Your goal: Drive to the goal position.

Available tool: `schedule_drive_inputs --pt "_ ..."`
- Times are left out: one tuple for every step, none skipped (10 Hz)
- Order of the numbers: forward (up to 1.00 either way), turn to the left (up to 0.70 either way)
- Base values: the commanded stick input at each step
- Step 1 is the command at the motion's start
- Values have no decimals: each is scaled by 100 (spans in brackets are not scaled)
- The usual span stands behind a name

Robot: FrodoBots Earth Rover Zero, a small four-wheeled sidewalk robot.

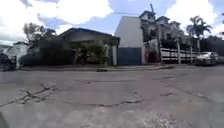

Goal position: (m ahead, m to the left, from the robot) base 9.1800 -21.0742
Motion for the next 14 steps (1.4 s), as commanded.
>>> schedule_drive_inputs --pt "0 -70" --pt "0 -70" --pt "0 -70" --pt "0 -70" --pt "0 -70" --pt "0 -70" --pt "0 -70" --pt "0 -70" --pt "0 -70" --pt "0 -70" --pt "0 -70" --pt "0 -70" --pt "0 -70" --pt "0 -70"
